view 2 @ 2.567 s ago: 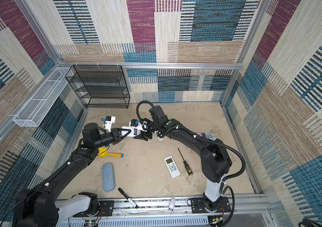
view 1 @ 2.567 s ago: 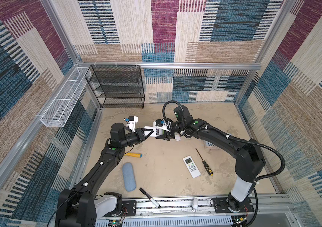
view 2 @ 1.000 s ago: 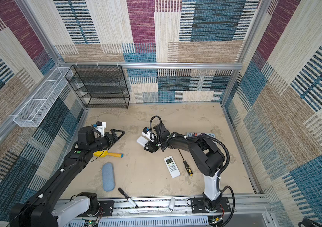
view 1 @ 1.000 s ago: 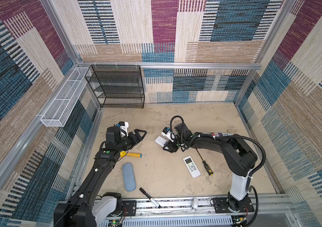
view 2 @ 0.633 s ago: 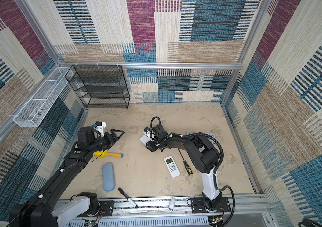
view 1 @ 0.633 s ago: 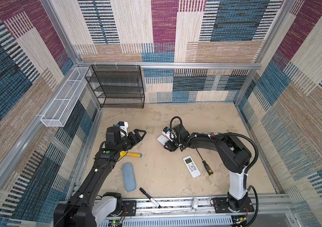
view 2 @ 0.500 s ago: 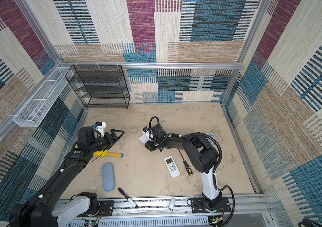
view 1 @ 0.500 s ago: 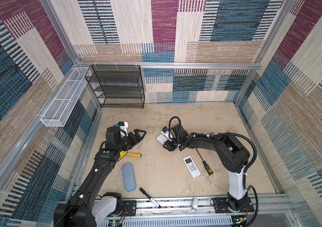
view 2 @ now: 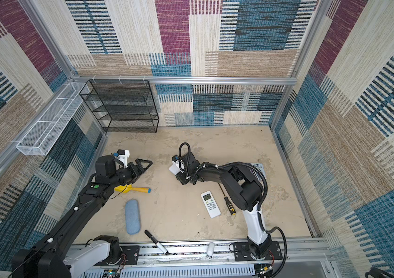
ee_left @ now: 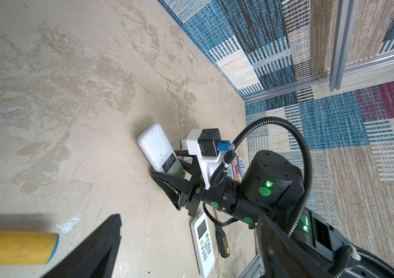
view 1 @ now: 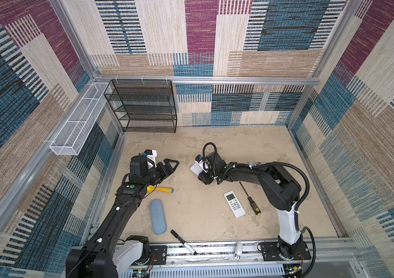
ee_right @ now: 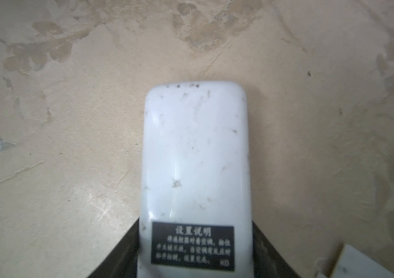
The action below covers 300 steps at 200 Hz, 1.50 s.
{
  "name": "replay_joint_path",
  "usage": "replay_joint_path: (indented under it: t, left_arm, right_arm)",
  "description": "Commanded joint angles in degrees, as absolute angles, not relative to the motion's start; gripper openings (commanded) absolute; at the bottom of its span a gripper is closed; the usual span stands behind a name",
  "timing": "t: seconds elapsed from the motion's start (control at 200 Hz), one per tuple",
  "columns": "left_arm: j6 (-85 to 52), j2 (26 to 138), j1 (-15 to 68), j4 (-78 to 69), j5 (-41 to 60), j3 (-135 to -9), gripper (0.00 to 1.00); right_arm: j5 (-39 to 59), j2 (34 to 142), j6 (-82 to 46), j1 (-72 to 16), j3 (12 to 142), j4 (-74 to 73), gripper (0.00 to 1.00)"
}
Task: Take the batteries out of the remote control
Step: 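Lower the remote onto the table with the right gripper while the left gripper withdraws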
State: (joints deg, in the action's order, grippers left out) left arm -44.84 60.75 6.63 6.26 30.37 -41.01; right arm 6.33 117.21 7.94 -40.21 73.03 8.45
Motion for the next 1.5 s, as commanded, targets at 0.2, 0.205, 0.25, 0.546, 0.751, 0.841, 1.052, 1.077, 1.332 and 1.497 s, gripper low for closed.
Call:
replay_joint_path:
  t: [0.2,0.205,0.25,0.546,0.751,0.841,1.052,1.077,1.332,1.497]
  left_arm:
    - [-43.49,61.17,6.51,5.74,30.41,-40.84,0.9]
    - [-43.5,61.17,6.51,5.72,30.46,-40.81,0.9]
    - [-43.51,61.26,6.5,5.63,30.5,-40.76,0.9]
    - [-43.0,61.28,6.51,6.33,30.64,-41.02,0.9]
    - [-41.95,60.74,6.5,8.2,30.37,-41.91,0.9]
    - [-41.63,60.56,6.5,8.78,30.06,-42.01,0.9]
    - [-41.74,60.78,6.53,8.47,30.05,-41.93,0.9]
    - [-41.71,60.88,6.5,8.31,30.1,-41.99,0.9]
    - [-42.28,61.08,6.5,7.73,30.41,-41.66,0.9]
    - [-42.34,60.75,6.5,7.66,30.32,-41.37,0.9]
  right_arm:
    - [0.07,119.33,11.24,-41.18,73.48,15.11,0.63]
    - [0.08,119.34,11.24,-41.2,73.56,15.11,0.63]
    - [0.05,119.53,11.36,-41.21,73.65,15.23,0.63]
    - [5.66,118.49,8.68,-41.02,74.6,15.24,0.7]
    - [12.43,117.1,5.16,-39.28,76.09,16.35,0.74]
    - [16.0,115.67,3.44,-37.76,75.25,15.94,0.75]
    - [20.29,112.88,2.64,-36.3,71.87,15.39,0.75]
    - [21.14,112.58,2.72,-36.3,71.4,15.25,0.74]
    - [25.98,110.36,0.83,-36.6,67.67,12.98,0.74]
    - [28.53,109.94,-0.47,-37.0,67.02,11.04,0.73]
